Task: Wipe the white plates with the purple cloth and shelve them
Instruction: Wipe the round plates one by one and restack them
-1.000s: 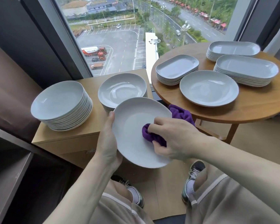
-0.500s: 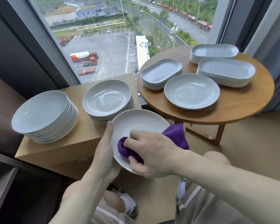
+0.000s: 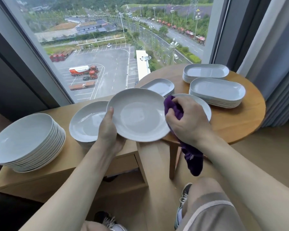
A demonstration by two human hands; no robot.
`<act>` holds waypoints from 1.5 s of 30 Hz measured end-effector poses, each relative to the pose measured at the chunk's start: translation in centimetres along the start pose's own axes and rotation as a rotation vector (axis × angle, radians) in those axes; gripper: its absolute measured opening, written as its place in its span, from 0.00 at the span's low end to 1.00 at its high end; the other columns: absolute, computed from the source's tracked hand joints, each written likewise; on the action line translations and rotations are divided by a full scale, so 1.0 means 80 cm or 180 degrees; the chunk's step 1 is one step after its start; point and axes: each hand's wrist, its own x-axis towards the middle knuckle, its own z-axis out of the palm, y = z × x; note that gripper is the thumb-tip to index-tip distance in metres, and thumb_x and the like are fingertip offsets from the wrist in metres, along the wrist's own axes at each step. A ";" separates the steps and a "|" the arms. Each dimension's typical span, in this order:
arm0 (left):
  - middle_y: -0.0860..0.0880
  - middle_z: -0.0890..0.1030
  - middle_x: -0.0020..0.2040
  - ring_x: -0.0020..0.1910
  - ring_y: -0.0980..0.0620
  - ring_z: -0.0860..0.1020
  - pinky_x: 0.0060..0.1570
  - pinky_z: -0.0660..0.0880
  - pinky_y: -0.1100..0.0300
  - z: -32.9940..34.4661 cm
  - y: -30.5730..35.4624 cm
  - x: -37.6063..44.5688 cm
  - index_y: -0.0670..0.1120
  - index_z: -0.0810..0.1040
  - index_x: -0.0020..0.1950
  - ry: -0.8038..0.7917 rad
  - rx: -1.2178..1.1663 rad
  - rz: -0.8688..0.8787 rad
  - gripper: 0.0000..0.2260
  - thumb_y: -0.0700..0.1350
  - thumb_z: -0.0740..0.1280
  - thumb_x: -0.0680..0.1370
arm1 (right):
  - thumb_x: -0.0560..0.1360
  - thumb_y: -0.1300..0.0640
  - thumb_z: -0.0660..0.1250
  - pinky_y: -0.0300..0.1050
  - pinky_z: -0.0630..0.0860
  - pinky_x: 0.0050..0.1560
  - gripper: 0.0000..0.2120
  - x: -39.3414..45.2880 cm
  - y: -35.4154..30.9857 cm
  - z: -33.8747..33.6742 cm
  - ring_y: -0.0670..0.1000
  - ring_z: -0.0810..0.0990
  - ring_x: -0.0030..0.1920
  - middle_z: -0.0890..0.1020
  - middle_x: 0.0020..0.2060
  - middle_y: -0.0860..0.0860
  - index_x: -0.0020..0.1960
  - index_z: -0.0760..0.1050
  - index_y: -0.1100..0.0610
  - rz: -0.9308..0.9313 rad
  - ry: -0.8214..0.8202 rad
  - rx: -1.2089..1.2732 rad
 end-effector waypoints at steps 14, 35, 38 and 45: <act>0.46 0.83 0.60 0.55 0.43 0.82 0.52 0.82 0.50 0.116 -0.108 0.052 0.46 0.77 0.70 0.0301 0.1370 -0.0369 0.25 0.60 0.53 0.85 | 0.75 0.54 0.64 0.43 0.71 0.41 0.05 0.031 0.078 -0.052 0.47 0.75 0.37 0.78 0.35 0.46 0.41 0.75 0.53 0.1136 0.1144 0.0745; 0.51 0.83 0.50 0.51 0.46 0.79 0.53 0.74 0.48 0.044 -0.109 0.039 0.47 0.79 0.55 0.0129 0.2929 0.0593 0.17 0.58 0.60 0.82 | 0.72 0.52 0.63 0.43 0.73 0.34 0.10 0.031 0.026 -0.033 0.47 0.75 0.31 0.77 0.29 0.45 0.42 0.80 0.56 0.0968 0.0090 0.1533; 0.53 0.76 0.29 0.33 0.47 0.75 0.37 0.75 0.47 -0.055 -0.097 0.011 0.41 0.82 0.44 0.0634 0.2515 0.0473 0.19 0.54 0.63 0.82 | 0.76 0.56 0.64 0.42 0.75 0.35 0.08 0.023 0.020 -0.021 0.46 0.77 0.33 0.80 0.33 0.51 0.45 0.81 0.55 0.0946 0.0022 0.1593; 0.44 0.78 0.42 0.37 0.47 0.77 0.36 0.74 0.55 -0.179 -0.017 0.002 0.41 0.77 0.49 0.1545 0.1451 -0.0253 0.25 0.64 0.65 0.81 | 0.79 0.60 0.65 0.40 0.73 0.31 0.07 -0.003 -0.002 0.012 0.47 0.76 0.29 0.79 0.29 0.48 0.45 0.80 0.57 0.0864 -0.0241 0.1696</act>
